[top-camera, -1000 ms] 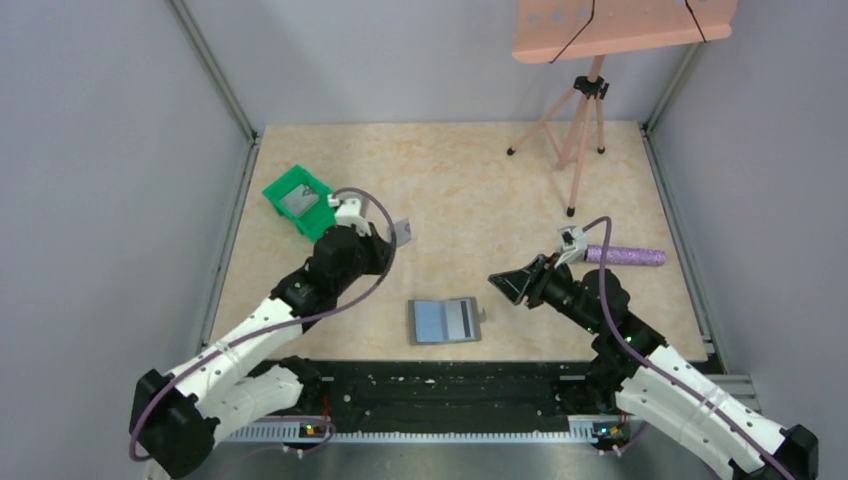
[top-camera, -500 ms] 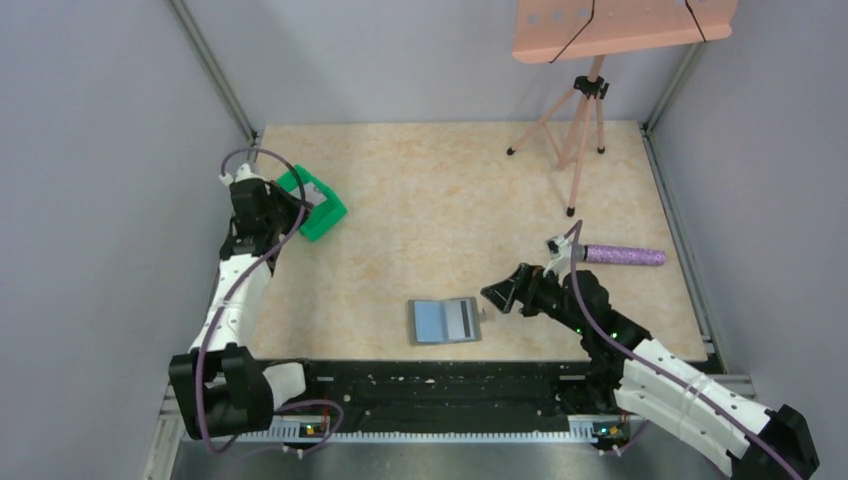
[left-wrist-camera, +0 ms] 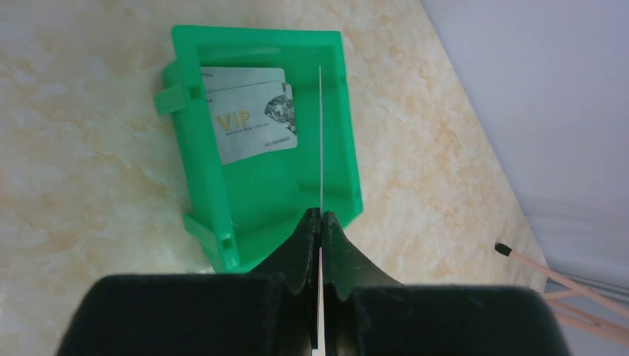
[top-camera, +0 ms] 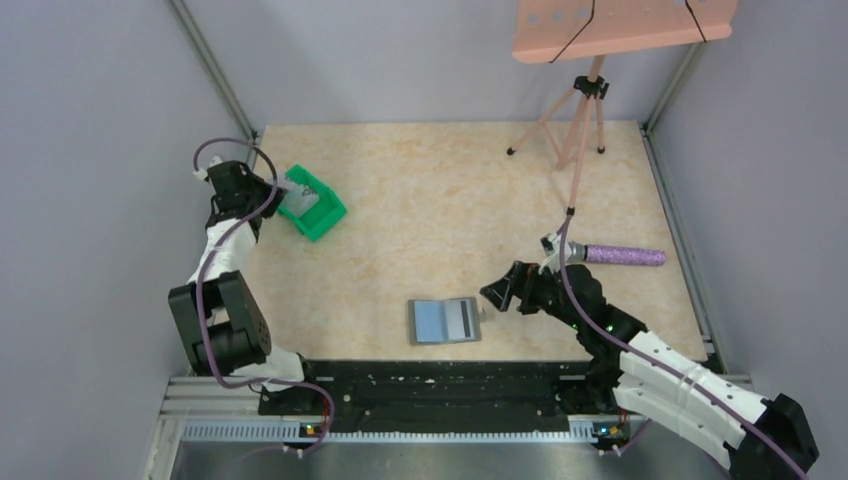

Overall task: Take the credit cards out of the card holder
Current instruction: Place the credit card in the storage box.

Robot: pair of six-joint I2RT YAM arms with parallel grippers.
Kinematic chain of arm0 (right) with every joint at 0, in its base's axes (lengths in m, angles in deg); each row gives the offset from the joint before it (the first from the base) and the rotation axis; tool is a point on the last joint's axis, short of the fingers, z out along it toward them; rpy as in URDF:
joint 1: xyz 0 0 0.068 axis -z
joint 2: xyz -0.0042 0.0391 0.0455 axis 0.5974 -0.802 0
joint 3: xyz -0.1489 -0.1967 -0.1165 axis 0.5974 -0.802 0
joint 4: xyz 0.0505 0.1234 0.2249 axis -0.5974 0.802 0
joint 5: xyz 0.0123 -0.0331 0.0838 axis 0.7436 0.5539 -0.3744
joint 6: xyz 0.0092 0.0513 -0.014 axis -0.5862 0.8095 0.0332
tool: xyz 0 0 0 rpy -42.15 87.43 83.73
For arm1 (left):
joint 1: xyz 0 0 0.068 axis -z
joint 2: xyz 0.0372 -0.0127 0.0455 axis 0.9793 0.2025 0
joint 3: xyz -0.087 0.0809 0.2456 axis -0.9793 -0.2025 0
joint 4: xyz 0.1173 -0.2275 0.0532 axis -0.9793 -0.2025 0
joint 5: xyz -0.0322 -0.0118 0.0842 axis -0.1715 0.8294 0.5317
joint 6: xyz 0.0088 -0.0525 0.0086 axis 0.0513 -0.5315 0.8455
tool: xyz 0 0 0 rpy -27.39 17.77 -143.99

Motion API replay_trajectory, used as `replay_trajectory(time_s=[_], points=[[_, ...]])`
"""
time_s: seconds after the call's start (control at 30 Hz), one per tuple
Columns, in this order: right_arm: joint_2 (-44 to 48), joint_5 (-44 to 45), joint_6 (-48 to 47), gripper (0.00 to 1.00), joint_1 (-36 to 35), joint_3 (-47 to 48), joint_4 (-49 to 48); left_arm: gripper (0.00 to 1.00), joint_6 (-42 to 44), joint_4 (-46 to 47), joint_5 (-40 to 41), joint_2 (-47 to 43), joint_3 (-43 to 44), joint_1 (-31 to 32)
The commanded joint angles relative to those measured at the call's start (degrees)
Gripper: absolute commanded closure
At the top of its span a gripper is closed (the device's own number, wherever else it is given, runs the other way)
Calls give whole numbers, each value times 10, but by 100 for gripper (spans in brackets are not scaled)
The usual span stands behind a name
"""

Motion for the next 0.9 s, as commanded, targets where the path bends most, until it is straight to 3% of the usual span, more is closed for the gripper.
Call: replay_trajectory(time_s=[0.0,0.13,0.87], points=[[-12,-1,-23,7,6,45,-12,100,2,35,-41,54,47,-10],[-25,-1,-22,7,5,45,-19,100,21,19,-90,102,74,-11],[-40,10,-10,7,6,46,-25,100,58,-13,-36,211,141,-12]])
